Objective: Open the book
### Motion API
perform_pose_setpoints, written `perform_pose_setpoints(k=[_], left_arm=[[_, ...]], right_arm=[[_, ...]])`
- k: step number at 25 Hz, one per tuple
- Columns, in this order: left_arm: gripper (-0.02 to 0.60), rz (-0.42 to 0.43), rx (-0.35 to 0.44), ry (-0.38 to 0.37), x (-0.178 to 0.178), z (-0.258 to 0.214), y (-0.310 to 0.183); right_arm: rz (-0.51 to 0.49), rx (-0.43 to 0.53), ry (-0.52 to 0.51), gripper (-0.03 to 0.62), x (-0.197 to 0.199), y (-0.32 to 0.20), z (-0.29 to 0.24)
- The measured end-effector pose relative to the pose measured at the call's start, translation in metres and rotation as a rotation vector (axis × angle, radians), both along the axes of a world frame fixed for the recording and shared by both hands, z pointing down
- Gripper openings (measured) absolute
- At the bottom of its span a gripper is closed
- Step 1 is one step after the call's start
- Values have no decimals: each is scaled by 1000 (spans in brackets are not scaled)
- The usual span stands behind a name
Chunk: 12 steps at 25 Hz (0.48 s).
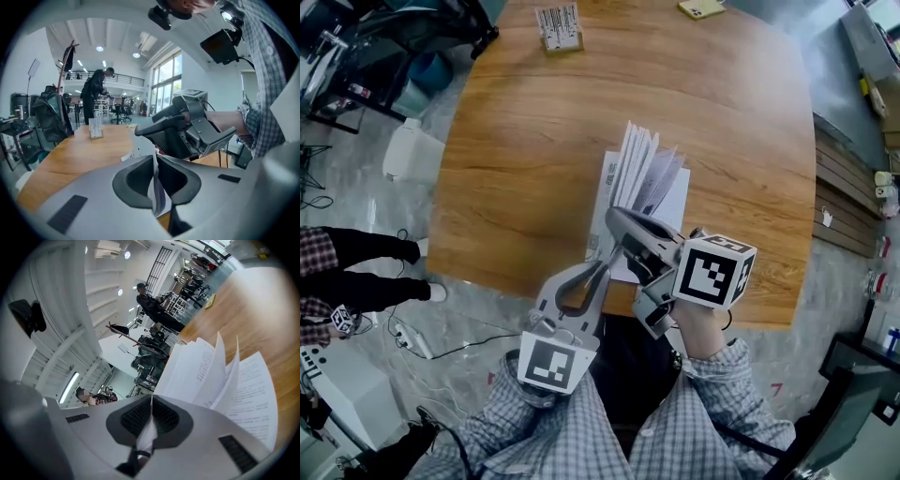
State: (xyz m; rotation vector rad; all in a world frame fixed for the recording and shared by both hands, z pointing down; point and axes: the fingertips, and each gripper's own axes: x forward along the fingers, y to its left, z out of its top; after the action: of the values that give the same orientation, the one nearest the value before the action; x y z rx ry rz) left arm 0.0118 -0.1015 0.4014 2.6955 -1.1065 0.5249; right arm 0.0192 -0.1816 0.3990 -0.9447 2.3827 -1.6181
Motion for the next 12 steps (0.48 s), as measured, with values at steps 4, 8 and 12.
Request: perform_pose_setpoints(k=[4,8,12], left_arm=[[31,-118,-66,118,-24,-5,-3],[31,-138,-112,129,-54,2,0],[31,-158,-133,176,-78,5,-6]], right_arm=[[-57,23,0,21,-30,-3,-6],[-113,44,1,21,-62,-4,-8],[-151,50,13,23,-89,-11,-3]])
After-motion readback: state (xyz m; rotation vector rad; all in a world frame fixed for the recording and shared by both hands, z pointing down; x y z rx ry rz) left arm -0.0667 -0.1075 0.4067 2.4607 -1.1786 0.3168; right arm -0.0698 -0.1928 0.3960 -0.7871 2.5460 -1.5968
